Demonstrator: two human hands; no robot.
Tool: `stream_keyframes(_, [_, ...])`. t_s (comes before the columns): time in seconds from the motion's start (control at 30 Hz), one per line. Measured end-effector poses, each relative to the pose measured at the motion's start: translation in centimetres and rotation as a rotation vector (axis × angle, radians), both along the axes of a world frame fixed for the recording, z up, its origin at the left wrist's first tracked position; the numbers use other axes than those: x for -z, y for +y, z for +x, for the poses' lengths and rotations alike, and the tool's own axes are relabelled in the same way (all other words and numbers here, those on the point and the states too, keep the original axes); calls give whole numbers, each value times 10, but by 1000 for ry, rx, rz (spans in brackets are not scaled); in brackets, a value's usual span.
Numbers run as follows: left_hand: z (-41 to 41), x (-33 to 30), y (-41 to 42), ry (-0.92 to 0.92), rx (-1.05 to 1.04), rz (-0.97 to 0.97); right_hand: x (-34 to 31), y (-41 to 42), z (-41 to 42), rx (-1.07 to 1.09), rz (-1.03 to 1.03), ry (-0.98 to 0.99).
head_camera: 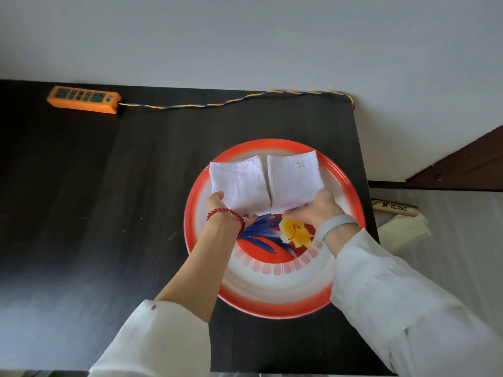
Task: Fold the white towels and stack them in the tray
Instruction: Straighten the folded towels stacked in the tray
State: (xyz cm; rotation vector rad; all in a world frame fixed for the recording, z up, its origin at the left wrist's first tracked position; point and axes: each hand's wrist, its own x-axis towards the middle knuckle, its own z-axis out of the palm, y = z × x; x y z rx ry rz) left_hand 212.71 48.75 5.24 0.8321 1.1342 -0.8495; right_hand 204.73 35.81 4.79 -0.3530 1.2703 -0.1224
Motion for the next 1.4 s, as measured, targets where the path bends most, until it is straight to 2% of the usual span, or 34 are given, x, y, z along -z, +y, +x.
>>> stream_keyframes(0.07, [-6,-3,0,-30,85,39,-2,4,-4,-52,9,41])
stream_keyframes(0.13, [-14,3,4,-105,292,153,-1,14,-14,-292,-119,131])
stream_keyframes(0.2, [-26,11,7,-309,532,318,1,20,-22,-550,-450,229])
stream_keyframes(0.3, [-25,23,13,-808,749,698,7,8,-27,-635,-1048,305])
stream_keyframes(0.33, [-19,22,15,-920,795,814,10,-2,-27,-659,-1231,339])
stream_keyframes(0.4, [3,25,15,-950,870,908,17,-23,-22,-744,-1406,417])
stream_keyframes(0.43, [16,28,14,-895,904,895,23,-34,-19,-764,-1358,429])
stream_keyframes(0.57, [42,42,10,-768,921,704,35,-62,-8,-859,-909,399])
stream_keyframes(0.67, [44,43,2,-763,879,567,42,-70,-5,-878,-796,377])
stream_keyframes(0.77, [45,44,-4,-730,852,468,44,-70,-4,-885,-821,342])
stream_keyframes(0.97, [46,43,-3,-765,877,433,44,-70,-3,-885,-859,282])
stream_keyframes(1.13, [47,50,3,-835,909,568,47,-70,-6,-845,-809,246])
stream_keyframes(1.23, [41,52,3,-985,866,656,48,-69,-4,-849,-959,283])
stream_keyframes(1.3, [39,54,0,-1007,852,643,48,-69,-2,-840,-985,328])
stream_keyframes(1.4, [42,62,-2,-916,836,556,60,-74,0,-861,-913,353])
